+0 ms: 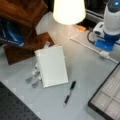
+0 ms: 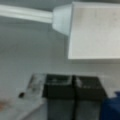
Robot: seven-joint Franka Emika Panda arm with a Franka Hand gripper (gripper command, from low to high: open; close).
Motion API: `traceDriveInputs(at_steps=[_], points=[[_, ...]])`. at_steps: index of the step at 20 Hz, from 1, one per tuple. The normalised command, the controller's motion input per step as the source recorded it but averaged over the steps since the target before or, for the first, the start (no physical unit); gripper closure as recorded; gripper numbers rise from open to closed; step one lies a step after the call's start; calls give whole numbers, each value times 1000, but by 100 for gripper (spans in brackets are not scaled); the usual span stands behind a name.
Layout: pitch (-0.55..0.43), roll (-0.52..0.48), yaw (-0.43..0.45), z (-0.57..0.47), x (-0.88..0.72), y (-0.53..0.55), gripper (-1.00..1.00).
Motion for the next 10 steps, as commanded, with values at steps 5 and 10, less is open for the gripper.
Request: traceDriveInputs(at_steps=[5,10], points=[[-708,210,-54,-600,-1000,-354,100],[-723,191,-92,-560,-1000,-240,100]])
